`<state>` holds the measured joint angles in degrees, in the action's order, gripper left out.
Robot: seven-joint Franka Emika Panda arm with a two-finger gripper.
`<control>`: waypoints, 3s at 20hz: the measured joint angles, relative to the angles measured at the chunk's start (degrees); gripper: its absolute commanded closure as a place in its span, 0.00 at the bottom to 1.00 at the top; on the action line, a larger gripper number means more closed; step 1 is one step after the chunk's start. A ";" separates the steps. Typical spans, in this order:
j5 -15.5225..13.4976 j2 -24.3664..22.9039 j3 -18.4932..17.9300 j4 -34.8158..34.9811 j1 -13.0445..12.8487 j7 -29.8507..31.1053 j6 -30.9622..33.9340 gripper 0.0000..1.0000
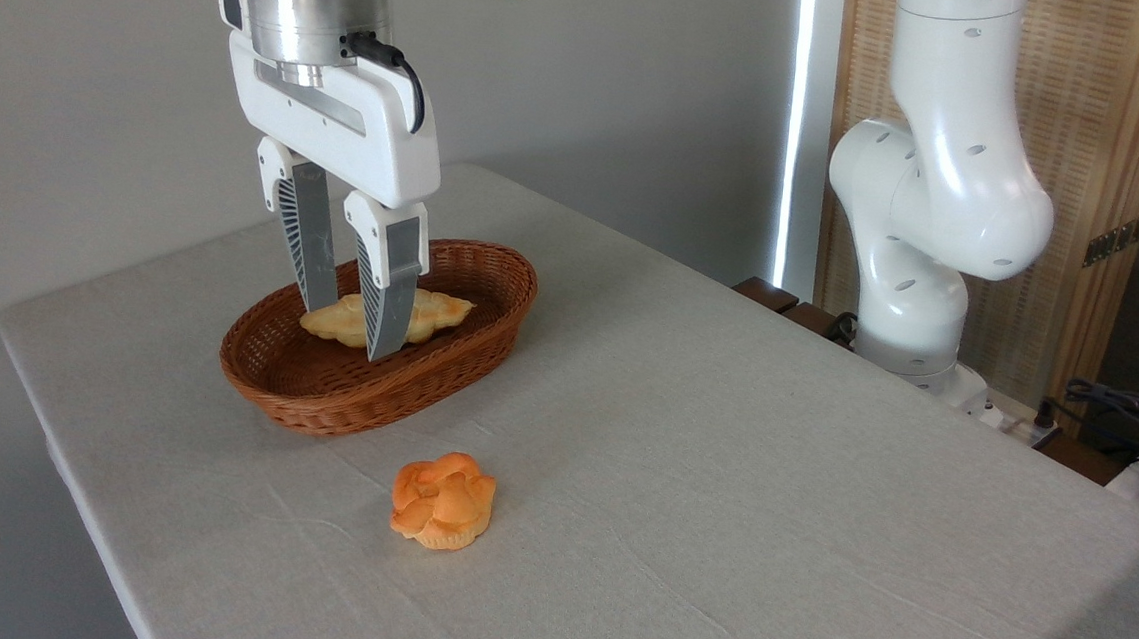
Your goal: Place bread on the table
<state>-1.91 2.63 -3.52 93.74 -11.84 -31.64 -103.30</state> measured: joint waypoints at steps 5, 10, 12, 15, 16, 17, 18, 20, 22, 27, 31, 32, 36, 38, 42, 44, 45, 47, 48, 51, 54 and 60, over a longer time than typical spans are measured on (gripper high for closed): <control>0.00 -0.23 -0.14 0.00 0.09 0.00 0.00 0.00; 0.00 -0.40 -0.37 0.00 0.14 0.00 0.00 0.00; 0.00 -0.40 -0.62 0.00 0.15 0.00 0.00 0.00; 0.00 -0.40 -0.73 0.00 0.19 0.00 0.00 0.00; 0.00 -0.40 -0.73 0.00 0.19 0.00 0.04 0.00; 0.00 -0.41 -0.73 0.00 0.19 -0.01 0.37 0.00; 0.00 -0.41 -0.73 0.00 0.19 -0.02 1.00 0.00; 0.00 -0.41 -0.72 0.00 0.19 -0.04 1.73 0.00; 0.00 -0.40 -0.60 0.01 0.14 -0.15 1.95 0.00; -0.36 -0.27 0.69 1.61 -2.32 -0.44 2.22 0.00; -3.34 -0.20 4.66 6.65 -5.00 -0.44 -3.03 0.00; -4.13 -0.28 6.18 8.61 -5.16 -0.44 -5.43 0.00; -6.75 -0.77 12.62 15.63 -5.35 -0.44 -12.68 0.00; -8.56 -1.02 14.96 17.44 -5.39 -0.44 -13.55 0.00; -9.45 -1.14 16.53 19.58 -5.89 -0.44 -13.59 0.00; -9.45 -0.65 16.55 20.24 -6.10 -0.44 -13.81 0.00; -9.45 0.13 16.55 20.54 -6.29 -0.44 -14.63 0.00; -9.45 1.53 16.55 20.71 -6.49 -0.44 -15.82 0.00; -9.45 2.19 16.55 20.71 -6.54 -0.44 -16.36 0.00; -9.45 3.02 16.55 20.70 -6.66 -0.44 -17.13 0.18; -9.45 3.01 16.58 20.70 -7.02 -0.44 -17.13 0.61; -9.45 3.01 16.57 20.53 -7.32 -0.44 -17.13 0.61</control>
<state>-11.36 5.64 13.05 114.27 -19.16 -32.08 -120.43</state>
